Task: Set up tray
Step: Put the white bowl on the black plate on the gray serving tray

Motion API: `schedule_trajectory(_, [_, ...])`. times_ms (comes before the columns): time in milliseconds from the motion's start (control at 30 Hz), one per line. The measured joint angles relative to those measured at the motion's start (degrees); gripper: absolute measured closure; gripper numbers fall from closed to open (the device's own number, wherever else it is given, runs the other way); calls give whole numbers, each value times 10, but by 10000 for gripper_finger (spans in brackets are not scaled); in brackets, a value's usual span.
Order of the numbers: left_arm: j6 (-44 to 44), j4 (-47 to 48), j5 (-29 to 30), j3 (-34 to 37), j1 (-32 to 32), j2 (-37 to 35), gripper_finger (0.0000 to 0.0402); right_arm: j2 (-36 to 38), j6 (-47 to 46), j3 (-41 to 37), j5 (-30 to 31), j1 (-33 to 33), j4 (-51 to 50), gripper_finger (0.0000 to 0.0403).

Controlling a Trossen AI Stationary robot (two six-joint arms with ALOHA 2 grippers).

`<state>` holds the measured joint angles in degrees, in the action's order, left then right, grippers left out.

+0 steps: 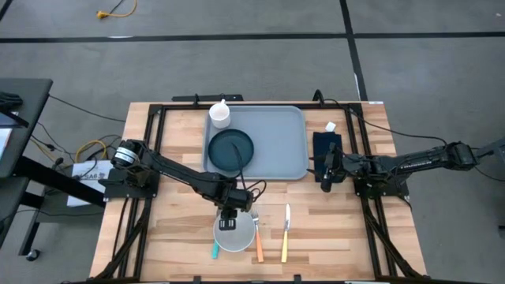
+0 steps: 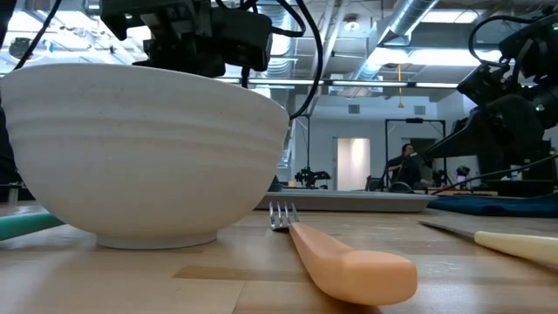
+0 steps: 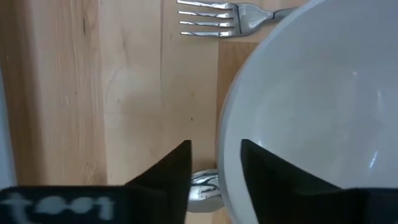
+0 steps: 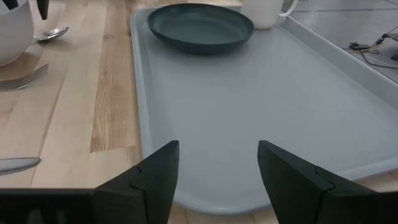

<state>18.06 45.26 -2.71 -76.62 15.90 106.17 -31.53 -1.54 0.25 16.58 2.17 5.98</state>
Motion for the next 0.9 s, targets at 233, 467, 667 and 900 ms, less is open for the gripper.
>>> schedule_trajectory(233, [0, 0, -1, 0, 0, 0, 376, 0, 0, 0, 0, 0, 0, 191])
schedule_trajectory(467, [-1, 0, -2, 0, 0, 0, 391, 0, 0, 0, 0, 0, 0, 191])
schedule_trajectory(667, [-3, -2, -2, 0, 0, 0, 399, 0, 0, 0, 0, 0, 0, 191])
schedule_trajectory(900, [-3, -2, -5, -11, 0, 0, 399, 0, 0, 0, 0, 0, 0, 191])
